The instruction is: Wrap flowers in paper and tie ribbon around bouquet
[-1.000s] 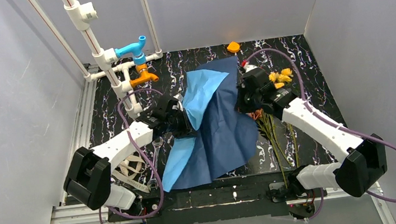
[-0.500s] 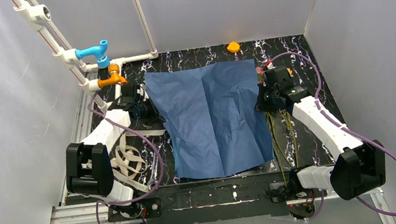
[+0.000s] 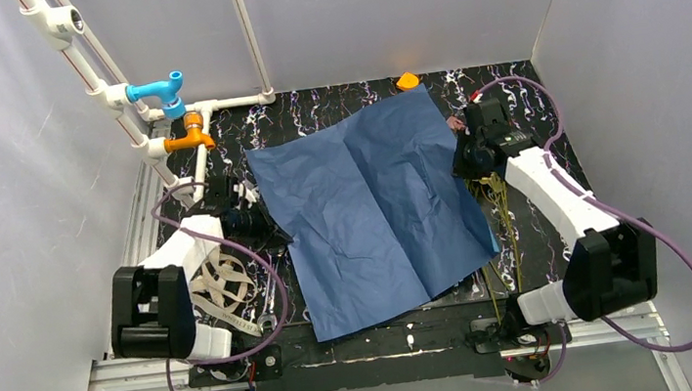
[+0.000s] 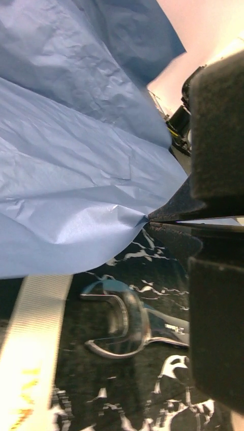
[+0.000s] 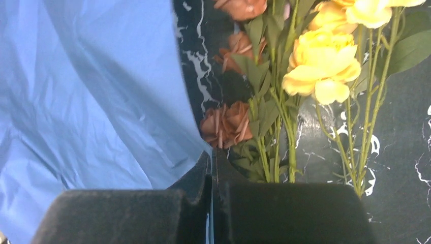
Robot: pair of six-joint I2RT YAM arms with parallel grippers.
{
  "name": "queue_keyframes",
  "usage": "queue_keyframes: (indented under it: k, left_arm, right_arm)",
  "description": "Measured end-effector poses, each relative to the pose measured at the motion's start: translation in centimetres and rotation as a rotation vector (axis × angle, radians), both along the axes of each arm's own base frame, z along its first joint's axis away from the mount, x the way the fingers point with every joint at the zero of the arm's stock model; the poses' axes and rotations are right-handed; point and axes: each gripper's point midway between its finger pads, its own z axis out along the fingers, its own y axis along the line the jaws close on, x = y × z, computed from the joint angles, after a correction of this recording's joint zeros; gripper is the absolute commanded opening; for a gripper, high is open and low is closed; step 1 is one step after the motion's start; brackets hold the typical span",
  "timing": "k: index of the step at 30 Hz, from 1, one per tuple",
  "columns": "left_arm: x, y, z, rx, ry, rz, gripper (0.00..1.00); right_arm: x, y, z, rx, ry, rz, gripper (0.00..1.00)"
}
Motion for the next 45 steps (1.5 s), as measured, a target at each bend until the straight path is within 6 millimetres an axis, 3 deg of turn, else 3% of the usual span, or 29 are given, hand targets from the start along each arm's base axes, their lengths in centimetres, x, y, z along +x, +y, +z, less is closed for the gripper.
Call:
queue_keyframes:
  k: [6,11,17,20,24,29,33,40,45]
  left_arm:
    - [-2.4,0.0,1.2,-0.017,-0.030,0.000,0.00]
    - [-4.1,0.2,2.3,-0.028,-0.070,0.010,0.00]
    - [-7.5,0.2,0.8,-0.036,-0.019,0.029,0.00]
    - [-9.0,0.1,0.3,-0.030,0.012,0.036,0.00]
    - [-9.4,0.3,0.1,-0.015,0.014,0.066,0.00]
    - [-9.9,0.9,-0.9,0.011,0.044,0.101,0.00]
    - [-10.0,1.3,-0.5,0.026,0.030,0.133,0.00]
    - [-10.9,2.2,0.2,0.056,0.028,0.182,0.00]
    - [-11.4,2.5,1.0,0.064,0.021,0.209,0.00]
  right_arm:
    - [3.2,-0.1,-0.9,-0.001,0.021,-0.045,0.01]
    - [7.9,1.1,-0.9,0.006,0.002,-0.038,0.01]
    - [11.8,3.1,-3.2,0.031,0.044,0.017,0.01]
    - [11.8,3.4,-5.5,0.028,0.100,0.032,0.01]
    - [11.2,3.2,-7.9,0.011,0.167,0.038,0.01]
    - [10.9,3.2,-8.0,0.009,0.180,0.038,0.02]
    - [10.5,3.2,-8.4,0.011,0.193,0.041,0.05]
    - [8.4,2.7,-10.2,-0.001,0.263,0.041,0.20]
    - [7.7,2.5,-10.2,-0.007,0.274,0.047,0.27]
